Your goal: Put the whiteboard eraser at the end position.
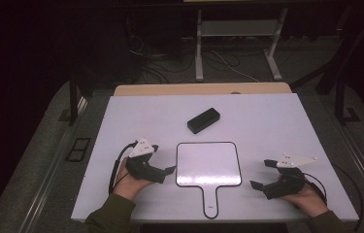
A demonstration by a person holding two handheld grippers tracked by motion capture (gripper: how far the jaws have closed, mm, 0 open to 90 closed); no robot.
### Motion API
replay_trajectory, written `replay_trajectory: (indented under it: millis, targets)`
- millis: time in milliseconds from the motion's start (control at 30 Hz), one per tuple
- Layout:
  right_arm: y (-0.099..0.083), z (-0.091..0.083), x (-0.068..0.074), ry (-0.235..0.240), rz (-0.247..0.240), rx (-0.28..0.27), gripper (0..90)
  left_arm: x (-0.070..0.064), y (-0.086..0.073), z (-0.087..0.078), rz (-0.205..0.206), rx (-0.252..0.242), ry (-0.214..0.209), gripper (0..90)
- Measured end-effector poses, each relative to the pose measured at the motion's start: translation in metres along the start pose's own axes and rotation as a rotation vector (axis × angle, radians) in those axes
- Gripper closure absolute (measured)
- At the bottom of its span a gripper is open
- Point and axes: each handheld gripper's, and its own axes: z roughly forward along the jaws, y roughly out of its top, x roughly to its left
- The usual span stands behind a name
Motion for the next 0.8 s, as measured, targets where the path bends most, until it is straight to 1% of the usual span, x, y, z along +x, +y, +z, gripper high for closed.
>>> replay_trajectory:
  millis: [67,100,200,267,367,400,467,600,667,800]
  targets:
    - [0.0,0.0,0.0,0.001,-0.001,0.0,0.0,-0.001,-0.002,-0.002,-0.001,-0.001,0.002,0.0]
    - [0.0,0.0,0.0,0.002,-0.001,0.0,0.0,-0.001,-0.007,-0.006,-0.006,-0.001,0.008,0.0]
    - [0.0,0.0,0.0,0.003,0.001,-0.002,0.0,-0.002,-0.014,-0.012,-0.012,0.007,0.005,0.0]
    - [0.0,0.0,0.0,0.004,0.0,-0.004,0.0,-0.004,-0.019,-0.014,-0.016,0.01,0.016,0.0]
    - [0.0,-0.001,0.0,0.003,-0.001,-0.004,0.0,-0.005,-0.028,-0.018,-0.008,0.024,0.014,0.0]
    - [0.0,-0.001,0.0,0.002,0.001,-0.004,0.0,-0.005,-0.028,-0.018,-0.008,0.024,0.014,0.0]
    - [0.0,-0.001,0.0,0.003,0.002,-0.005,0.0,-0.005,-0.034,-0.02,-0.031,0.027,0.011,0.0]
    - [0.0,-0.001,0.0,0.002,0.0,-0.004,0.0,-0.005,-0.032,-0.018,-0.028,0.024,0.004,0.0]
    - [0.0,-0.001,0.0,0.002,0.002,-0.005,0.0,-0.006,-0.032,-0.018,-0.026,0.032,0.0,0.0]
    - [0.0,-0.001,0.0,0.0,0.001,-0.004,0.0,-0.005,-0.032,-0.017,-0.026,0.026,-0.002,0.0]
